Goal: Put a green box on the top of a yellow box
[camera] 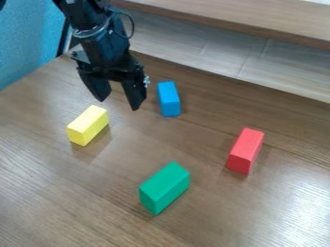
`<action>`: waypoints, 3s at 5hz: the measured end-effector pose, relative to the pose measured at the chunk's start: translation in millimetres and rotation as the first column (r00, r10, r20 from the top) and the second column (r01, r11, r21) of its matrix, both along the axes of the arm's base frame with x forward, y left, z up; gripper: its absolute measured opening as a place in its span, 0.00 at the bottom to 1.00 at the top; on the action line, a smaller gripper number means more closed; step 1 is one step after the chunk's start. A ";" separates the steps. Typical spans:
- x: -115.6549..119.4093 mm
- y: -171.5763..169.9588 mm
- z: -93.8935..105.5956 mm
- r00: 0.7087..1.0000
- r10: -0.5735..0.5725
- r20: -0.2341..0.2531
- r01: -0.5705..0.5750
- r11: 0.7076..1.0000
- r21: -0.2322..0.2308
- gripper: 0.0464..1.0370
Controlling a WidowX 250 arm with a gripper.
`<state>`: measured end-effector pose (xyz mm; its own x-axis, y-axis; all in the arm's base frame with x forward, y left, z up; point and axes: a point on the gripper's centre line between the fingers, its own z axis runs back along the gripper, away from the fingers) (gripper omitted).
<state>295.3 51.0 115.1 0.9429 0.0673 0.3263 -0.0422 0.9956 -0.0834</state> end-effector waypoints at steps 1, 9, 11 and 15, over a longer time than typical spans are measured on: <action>-2.6 -1.1 -8.4 1.000 0.001 -0.028 -0.001 1.000 -0.008 0.96; -50.0 -96.1 -59.9 0.954 -0.275 -0.118 0.278 0.961 0.008 0.96; -47.8 -88.5 -79.7 0.955 -0.247 -0.162 0.258 0.965 0.047 0.91; -33.3 -46.6 -55.0 0.993 -0.085 -0.082 0.087 0.996 0.020 0.55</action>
